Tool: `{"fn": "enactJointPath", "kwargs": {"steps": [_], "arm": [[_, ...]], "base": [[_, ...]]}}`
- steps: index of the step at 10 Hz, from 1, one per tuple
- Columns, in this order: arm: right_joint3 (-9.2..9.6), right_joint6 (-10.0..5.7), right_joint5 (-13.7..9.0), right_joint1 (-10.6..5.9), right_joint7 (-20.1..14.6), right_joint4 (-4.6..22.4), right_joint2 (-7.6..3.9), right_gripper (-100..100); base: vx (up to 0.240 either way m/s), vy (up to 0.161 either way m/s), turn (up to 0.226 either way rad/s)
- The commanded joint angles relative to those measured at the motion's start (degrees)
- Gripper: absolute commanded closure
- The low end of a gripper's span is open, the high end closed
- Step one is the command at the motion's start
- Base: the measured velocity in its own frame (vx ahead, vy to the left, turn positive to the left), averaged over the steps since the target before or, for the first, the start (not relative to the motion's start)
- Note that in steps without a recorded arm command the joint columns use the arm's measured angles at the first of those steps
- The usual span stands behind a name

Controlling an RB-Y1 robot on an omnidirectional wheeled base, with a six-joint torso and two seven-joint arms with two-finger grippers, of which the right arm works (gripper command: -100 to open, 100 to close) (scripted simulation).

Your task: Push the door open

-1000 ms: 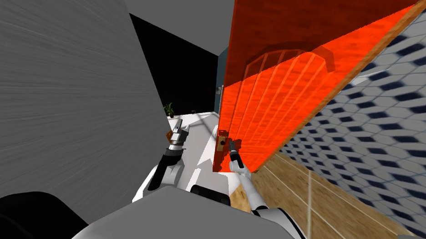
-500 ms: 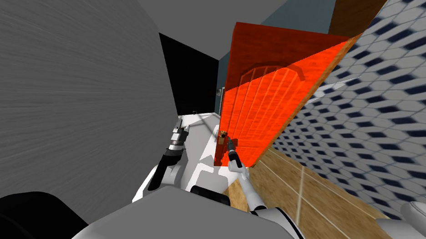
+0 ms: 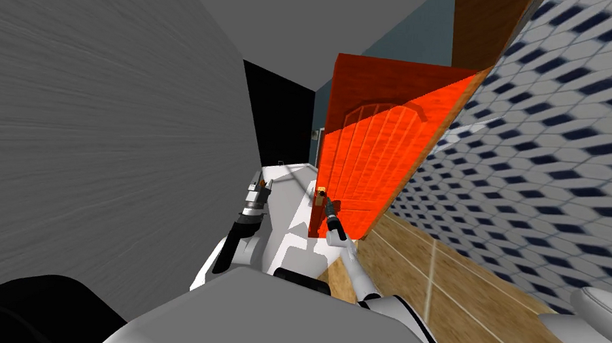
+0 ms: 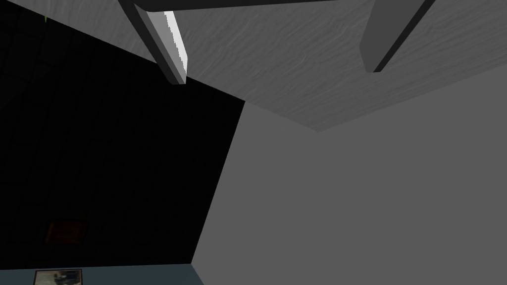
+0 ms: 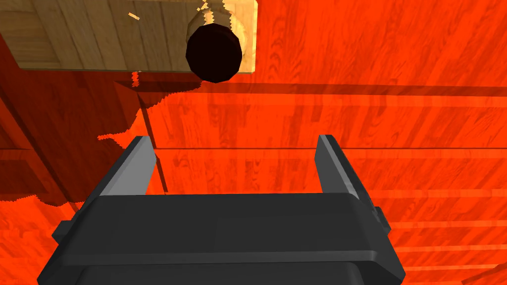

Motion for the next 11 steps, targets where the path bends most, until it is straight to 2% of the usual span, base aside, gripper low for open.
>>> {"fn": "enactJointPath", "kwargs": {"steps": [1, 4, 6, 7, 8, 11], "arm": [[-0.15, 0.02, 0.02, 0.33, 0.19, -0.51, -0.36, -100], [-0.43, -0.50, 0.00, 0.37, 0.30, -0.30, -0.39, -100], [-0.66, -0.92, -0.02, 0.40, 0.40, -0.14, 0.55, -100], [-0.58, -0.66, 0.01, 0.63, 0.43, -0.55, 0.27, -100], [-0.58, -0.66, 0.01, 0.63, 0.43, -0.55, 0.27, 100], [-0.58, -0.66, 0.01, 0.63, 0.43, -0.55, 0.27, 100]], "base": [[0.177, 0.032, 0.017], [0.212, 0.053, 0.023], [0.220, 0.043, 0.028], [0.089, 0.014, 0.006], [-0.009, -0.001, -0.006], [-0.026, -0.005, 0.001]]}}
